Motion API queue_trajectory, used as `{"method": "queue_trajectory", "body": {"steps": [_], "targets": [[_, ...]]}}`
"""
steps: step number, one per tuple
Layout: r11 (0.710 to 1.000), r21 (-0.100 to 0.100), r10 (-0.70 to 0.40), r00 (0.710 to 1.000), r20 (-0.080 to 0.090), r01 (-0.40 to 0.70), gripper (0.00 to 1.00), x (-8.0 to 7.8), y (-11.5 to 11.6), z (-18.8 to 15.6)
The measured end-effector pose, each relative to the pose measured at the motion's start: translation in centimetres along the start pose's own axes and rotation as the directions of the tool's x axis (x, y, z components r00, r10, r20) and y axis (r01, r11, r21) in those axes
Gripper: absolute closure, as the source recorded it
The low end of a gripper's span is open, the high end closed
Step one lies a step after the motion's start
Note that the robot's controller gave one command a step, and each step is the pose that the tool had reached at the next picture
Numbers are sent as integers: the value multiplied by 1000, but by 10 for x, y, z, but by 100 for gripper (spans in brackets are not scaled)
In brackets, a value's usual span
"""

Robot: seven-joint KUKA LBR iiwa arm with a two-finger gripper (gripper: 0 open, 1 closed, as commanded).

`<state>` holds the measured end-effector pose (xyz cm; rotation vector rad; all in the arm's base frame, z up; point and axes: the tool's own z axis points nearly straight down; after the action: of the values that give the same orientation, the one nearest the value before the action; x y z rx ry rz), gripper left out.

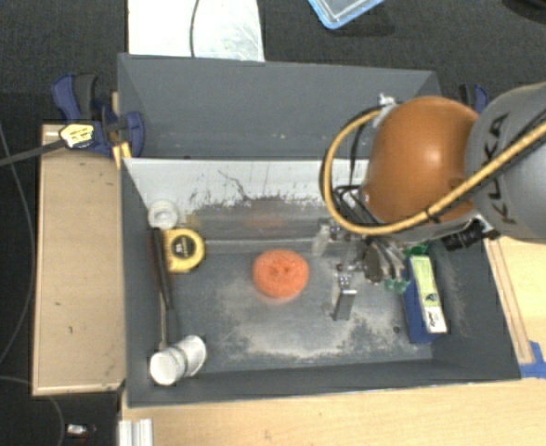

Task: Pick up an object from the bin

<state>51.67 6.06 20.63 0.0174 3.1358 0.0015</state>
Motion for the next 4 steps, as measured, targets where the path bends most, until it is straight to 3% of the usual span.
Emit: {"method": "queue_trajectory", "body": {"steps": [1,2,3,4], "targets": [[1000,-1,0,1000,-1,0,0,-7,29,14],[996,-1,-85,996,7,85,0,-40,14,73],[984,-6,178,984,15,-178,100,-75,11,80],[984,-6,177,984,14,-177,100,-75,11,80]]}}
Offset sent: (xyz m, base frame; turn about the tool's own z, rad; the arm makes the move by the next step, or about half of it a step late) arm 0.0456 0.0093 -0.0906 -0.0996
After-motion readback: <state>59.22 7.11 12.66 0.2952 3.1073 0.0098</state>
